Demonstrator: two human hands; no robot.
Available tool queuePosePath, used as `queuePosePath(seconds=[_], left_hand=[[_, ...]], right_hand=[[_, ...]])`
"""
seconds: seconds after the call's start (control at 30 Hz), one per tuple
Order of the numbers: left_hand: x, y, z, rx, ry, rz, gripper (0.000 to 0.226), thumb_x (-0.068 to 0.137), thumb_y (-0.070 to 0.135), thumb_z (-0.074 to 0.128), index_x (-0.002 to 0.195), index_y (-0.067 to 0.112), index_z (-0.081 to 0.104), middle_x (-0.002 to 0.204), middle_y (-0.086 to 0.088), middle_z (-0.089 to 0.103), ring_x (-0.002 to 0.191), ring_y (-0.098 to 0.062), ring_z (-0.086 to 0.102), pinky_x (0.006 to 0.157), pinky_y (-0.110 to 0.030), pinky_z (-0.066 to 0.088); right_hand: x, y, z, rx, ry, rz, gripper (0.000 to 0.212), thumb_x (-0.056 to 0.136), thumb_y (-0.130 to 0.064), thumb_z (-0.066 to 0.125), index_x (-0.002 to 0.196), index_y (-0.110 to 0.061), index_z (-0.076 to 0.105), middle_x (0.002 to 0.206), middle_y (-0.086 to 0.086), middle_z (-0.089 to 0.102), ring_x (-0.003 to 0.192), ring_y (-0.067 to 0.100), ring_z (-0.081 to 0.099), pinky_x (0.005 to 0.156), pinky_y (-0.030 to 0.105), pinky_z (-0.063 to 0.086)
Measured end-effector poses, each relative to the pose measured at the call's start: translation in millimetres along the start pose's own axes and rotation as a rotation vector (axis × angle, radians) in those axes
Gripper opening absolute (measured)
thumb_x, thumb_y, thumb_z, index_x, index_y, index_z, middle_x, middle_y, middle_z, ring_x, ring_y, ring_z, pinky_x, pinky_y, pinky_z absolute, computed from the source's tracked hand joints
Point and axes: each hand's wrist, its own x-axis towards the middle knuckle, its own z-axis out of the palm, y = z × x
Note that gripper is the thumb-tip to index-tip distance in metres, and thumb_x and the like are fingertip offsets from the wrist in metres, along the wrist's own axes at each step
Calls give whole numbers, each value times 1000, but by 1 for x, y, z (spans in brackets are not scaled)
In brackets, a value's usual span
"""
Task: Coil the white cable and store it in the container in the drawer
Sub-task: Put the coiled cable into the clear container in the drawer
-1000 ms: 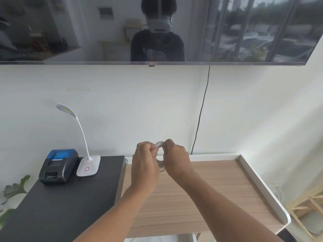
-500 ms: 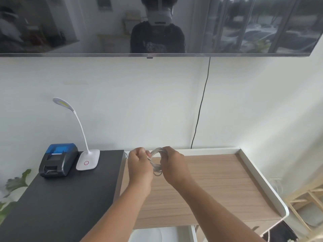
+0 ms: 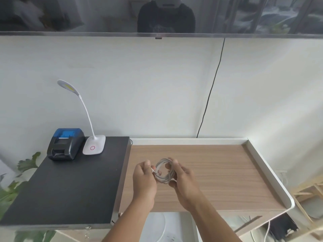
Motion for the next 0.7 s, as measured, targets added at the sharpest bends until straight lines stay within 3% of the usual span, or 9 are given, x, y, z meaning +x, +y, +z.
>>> queuePosePath(seconds=[0.1,0.17,0.27,0.33,0.4,0.5,0.6,0.7], left_hand=[[-1,-4,-9,151,-63,155,23,105,30,48,89,18,60,70,3,72,68,-19,68,78,-55,59],[-1,-8,-16,209,-82,202,17,103,28,52,91,21,62,76,1,72,74,-21,70,77,-51,59],[-2,-19,-28,264,-116,238,8,98,27,63,91,24,65,81,1,73,77,-15,71,70,-33,60],[-6,-28,-35,291,-153,244,4,94,25,69,92,24,67,88,2,73,80,-5,68,62,-20,56],[-9,-40,-42,280,-159,197,4,92,21,73,92,23,69,94,1,73,85,-5,69,61,-22,59],[-11,-59,-56,230,-149,63,13,89,16,77,100,19,71,101,-1,71,93,-20,72,67,-41,64],[-16,-87,-73,183,-203,-130,24,90,13,76,113,9,71,105,-9,72,94,-24,73,67,-34,63],[-26,-123,-94,251,-211,-261,15,90,10,74,105,9,76,89,-9,78,88,-28,75,72,-36,63]], right_hand=[[0,6,0,5,81,79,25,104,-35,56,116,-27,76,108,-6,79,101,15,66,84,35,47],[0,8,-2,40,115,150,19,99,-30,64,114,-28,76,102,-8,81,94,14,64,81,33,46],[0,16,-6,92,128,218,20,94,-25,69,113,-26,76,101,-7,81,86,15,66,77,32,47],[0,26,-9,103,95,184,20,95,-26,71,114,-24,74,100,-3,81,86,17,74,76,34,55],[-2,38,-14,42,42,115,23,95,-29,73,118,-27,70,99,-2,81,90,17,77,81,36,61],[-8,58,-24,-171,-13,28,35,95,-23,72,129,-26,66,92,-4,80,82,11,74,77,27,61],[-11,88,-37,-375,-23,35,33,94,-22,74,126,-27,71,104,-11,79,81,-1,72,79,20,58],[-15,124,-42,-604,-49,68,31,94,-27,73,125,-33,73,118,-20,74,96,-14,66,83,2,46]])
